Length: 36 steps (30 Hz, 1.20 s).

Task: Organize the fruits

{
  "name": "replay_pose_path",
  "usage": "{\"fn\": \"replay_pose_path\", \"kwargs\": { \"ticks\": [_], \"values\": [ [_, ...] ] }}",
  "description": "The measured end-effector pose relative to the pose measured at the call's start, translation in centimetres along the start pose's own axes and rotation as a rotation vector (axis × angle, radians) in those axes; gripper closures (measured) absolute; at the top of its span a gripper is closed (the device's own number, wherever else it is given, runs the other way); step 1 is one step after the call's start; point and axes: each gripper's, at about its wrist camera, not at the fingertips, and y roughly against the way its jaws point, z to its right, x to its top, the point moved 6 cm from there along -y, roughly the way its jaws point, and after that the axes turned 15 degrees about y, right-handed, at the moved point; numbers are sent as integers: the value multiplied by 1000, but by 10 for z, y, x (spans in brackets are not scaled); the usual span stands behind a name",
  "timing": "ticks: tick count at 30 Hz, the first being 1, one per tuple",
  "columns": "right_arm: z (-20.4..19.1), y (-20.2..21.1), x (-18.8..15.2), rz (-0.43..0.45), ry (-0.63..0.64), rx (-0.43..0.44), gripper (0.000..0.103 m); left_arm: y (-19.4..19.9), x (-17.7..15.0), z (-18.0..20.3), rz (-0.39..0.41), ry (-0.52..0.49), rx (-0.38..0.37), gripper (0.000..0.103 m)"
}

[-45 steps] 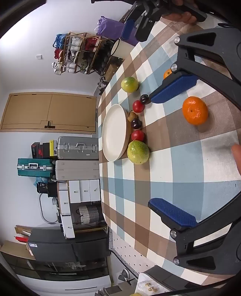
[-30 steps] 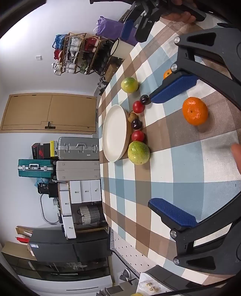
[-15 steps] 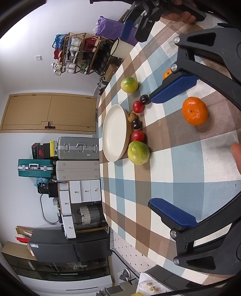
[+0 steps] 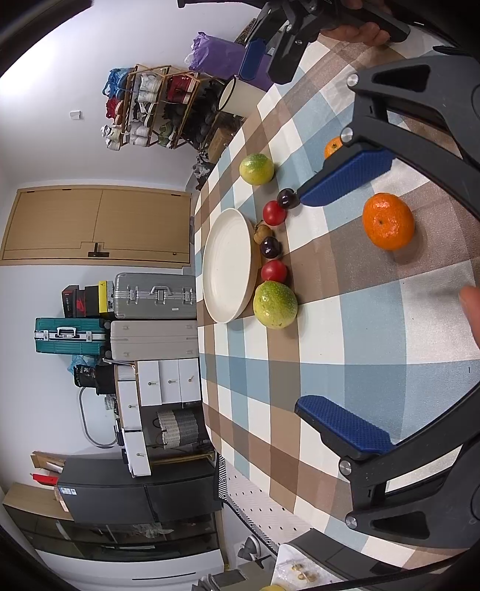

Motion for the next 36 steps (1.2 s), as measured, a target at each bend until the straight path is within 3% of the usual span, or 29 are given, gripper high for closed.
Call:
{"fn": "replay_pose_path", "kwargs": {
  "ticks": [36],
  "values": [
    [-1, -4, -4, -19, -4, -8, 0, -6, -2, 0, -9, -9, -6, 1]
  ]
}}
